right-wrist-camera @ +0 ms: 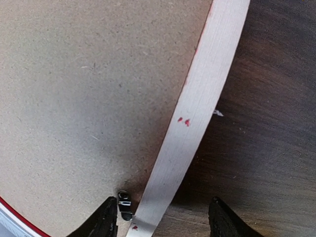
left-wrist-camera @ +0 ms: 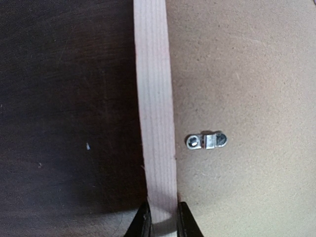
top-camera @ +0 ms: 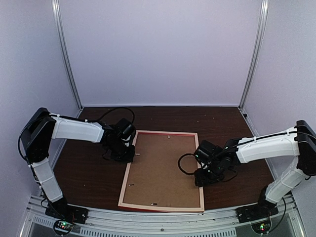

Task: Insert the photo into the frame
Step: Press the fastener onto the backboard.

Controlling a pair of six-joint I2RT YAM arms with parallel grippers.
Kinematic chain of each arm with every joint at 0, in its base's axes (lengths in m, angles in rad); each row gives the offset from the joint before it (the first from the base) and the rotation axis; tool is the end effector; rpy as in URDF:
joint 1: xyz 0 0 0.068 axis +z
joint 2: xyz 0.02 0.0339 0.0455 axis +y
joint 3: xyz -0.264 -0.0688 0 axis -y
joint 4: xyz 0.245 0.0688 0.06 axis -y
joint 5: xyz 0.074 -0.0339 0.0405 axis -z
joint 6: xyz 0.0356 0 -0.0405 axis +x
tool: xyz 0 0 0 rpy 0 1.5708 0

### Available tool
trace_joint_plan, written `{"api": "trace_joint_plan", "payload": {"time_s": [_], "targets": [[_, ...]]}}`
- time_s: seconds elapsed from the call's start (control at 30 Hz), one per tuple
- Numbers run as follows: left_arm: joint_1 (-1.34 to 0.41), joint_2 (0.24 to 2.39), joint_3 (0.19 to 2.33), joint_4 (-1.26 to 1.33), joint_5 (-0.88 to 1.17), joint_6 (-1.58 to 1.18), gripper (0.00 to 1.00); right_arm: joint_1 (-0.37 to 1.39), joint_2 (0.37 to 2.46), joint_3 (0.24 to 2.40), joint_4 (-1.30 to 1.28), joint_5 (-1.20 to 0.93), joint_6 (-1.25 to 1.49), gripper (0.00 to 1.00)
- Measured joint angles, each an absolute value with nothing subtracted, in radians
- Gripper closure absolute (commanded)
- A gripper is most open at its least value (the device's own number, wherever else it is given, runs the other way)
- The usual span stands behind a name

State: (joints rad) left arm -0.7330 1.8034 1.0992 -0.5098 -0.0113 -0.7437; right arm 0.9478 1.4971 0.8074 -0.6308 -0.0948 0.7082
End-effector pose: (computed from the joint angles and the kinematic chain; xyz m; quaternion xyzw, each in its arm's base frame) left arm 0.2564 -0.2303 0.1548 -0.0063 0.9841 -0.1153 0.1350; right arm 0.1460 0.2089 0.1611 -0.1243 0.9833 0.1236 0.0497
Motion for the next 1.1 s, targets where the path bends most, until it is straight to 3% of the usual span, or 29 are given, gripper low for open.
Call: {"api": "trace_joint_plan", "payload": {"time_s": [0.2,0.67,1.1], "targets": [[-0.733,1.801,1.093,-0.503,-0.012,-0.744,0.86,0.951,1.515,0.807,-0.617,-0.089,0.711,0.42],[-0.733,1.797,1.086,-0.494,-0.012,-0.743,0.86,0.956,1.526,0.817,-0.594,-0.09,0.676,0.64],[-0.733,1.792,1.079,-0.485,-0.012,-0.743,0.86,0.939,1.526,0.817,-0.595,-0.139,0.559,0.68]]}}
